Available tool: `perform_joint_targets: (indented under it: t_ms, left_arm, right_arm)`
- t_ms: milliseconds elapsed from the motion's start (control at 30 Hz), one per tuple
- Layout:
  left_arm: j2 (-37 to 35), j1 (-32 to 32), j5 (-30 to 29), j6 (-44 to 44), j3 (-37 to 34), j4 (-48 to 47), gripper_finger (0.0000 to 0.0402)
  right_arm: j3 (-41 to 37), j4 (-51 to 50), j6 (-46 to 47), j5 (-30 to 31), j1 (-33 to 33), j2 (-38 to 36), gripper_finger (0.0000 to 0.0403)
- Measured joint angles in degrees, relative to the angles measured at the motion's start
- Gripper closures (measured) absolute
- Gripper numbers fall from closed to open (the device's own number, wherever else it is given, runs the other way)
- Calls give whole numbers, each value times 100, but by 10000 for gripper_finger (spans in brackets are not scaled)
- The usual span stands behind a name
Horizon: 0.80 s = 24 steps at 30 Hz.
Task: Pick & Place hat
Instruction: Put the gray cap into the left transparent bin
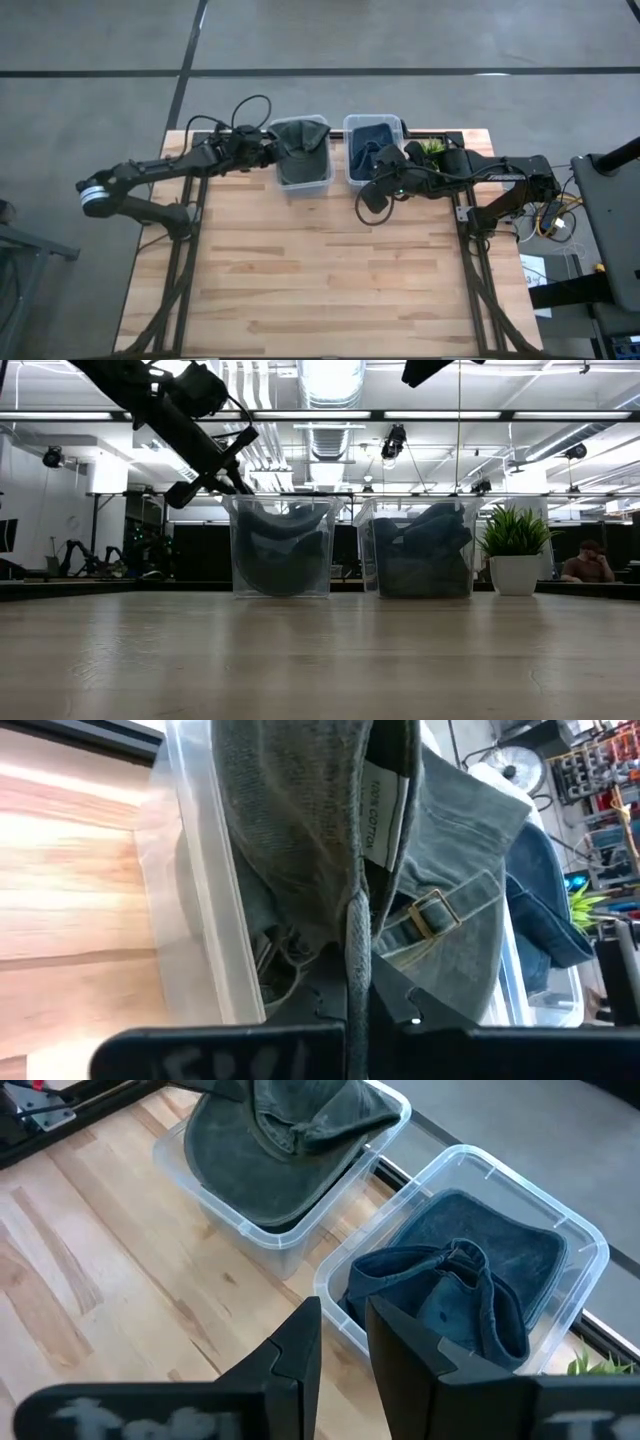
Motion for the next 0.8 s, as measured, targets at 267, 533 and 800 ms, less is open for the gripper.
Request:
perform_joint_targets:
  t_ms: [267,533,800]
  left_arm:
    - [2,0,42,115,-20,-62,380]
    - [2,0,42,-38,-22,-62,375]
    - [2,0,41,-40,-22,-60,372]
  right_arm:
    - [0,8,2,0,0,0,334]
    - [0,14,0,0,-1,0,327]
    - [0,18,0,2,0,0,327]
